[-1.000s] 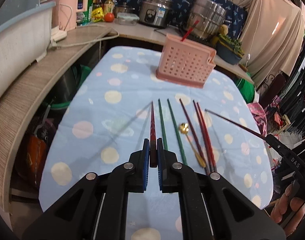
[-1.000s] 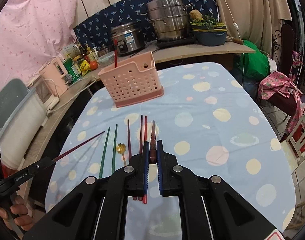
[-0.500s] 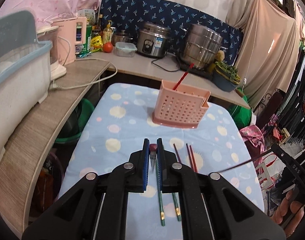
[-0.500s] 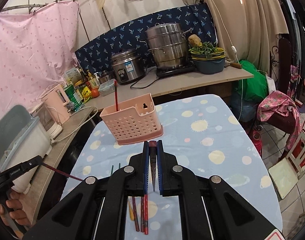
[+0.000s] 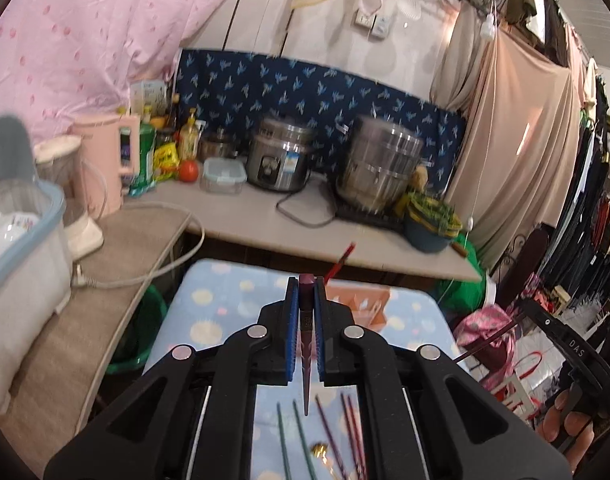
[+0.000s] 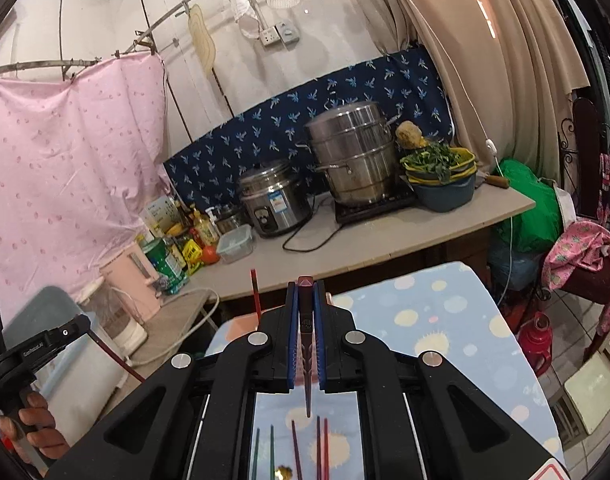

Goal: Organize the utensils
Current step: 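Lift both chopsticks with both tools and carry them over the pink holder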

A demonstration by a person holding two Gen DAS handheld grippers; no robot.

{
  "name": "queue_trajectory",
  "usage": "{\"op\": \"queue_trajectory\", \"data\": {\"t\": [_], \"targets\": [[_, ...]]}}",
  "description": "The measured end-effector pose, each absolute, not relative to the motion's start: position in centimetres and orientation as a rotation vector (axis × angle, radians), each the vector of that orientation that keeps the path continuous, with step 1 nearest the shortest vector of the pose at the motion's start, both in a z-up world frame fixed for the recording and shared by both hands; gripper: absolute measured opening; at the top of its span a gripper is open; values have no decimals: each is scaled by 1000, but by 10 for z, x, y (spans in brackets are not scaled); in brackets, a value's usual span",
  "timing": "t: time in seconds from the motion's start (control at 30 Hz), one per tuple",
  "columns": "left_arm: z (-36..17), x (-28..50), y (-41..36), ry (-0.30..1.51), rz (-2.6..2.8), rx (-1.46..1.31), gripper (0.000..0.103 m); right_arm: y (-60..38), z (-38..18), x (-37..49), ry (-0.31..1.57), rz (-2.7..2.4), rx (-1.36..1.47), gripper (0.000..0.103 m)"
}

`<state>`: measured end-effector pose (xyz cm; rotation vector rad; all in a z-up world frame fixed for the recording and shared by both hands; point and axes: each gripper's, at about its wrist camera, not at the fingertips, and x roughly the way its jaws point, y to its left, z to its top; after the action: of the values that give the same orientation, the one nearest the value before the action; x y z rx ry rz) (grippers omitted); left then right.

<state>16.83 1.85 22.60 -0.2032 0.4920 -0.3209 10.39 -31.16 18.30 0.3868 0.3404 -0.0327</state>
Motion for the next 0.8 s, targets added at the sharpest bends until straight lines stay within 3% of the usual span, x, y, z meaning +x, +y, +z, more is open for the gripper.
{"op": "queue_trajectory", "data": {"t": [0.37,0.8], "targets": [[279,237,-7,314,-315,-212,7,-304,224,196,262,9,408,7],[211,309,-29,463,-292,-175,7,-290,161,273,419,0,372,7]]}}
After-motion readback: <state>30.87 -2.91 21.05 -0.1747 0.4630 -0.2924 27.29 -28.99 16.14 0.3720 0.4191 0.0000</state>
